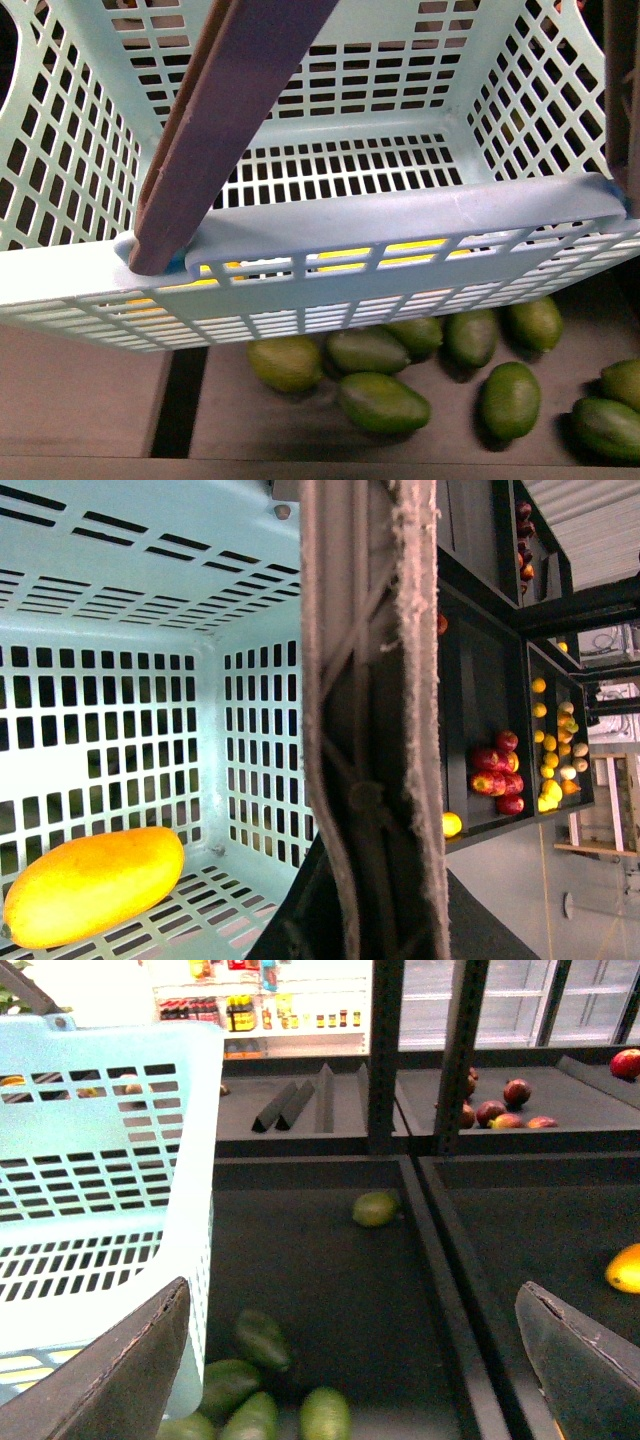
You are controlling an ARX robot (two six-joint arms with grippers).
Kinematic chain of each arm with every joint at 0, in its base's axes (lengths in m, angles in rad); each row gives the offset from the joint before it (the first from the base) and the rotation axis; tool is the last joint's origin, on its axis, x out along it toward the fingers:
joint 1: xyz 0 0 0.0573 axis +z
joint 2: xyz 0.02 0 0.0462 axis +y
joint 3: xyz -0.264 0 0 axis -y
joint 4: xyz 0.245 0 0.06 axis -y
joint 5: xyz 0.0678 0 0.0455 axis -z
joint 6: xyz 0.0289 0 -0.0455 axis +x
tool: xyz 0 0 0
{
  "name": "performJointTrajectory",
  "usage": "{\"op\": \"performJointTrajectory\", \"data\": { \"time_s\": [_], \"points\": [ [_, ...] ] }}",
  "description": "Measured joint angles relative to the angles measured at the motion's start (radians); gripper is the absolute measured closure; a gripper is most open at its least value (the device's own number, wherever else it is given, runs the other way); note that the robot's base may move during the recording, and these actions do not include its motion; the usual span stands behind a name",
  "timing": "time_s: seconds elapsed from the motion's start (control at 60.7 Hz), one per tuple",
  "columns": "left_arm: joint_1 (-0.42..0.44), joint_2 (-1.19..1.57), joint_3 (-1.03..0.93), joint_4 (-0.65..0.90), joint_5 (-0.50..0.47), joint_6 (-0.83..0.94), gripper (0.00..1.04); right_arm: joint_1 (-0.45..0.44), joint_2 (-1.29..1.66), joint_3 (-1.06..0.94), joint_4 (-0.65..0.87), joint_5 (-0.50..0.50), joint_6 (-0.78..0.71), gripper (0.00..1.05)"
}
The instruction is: Pick lemon and mango into basket
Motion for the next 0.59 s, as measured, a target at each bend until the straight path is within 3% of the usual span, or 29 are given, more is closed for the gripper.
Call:
{"op": "performJointTrajectory", "data": {
  "time_s": [0.593],
  "points": [
    [0.012, -0.001, 0.000, 0.000, -0.016, 0.003, 1.00, -0.002, 0.000, -0.001, 0.000, -0.011, 0.000, 0.09]
  ]
}}
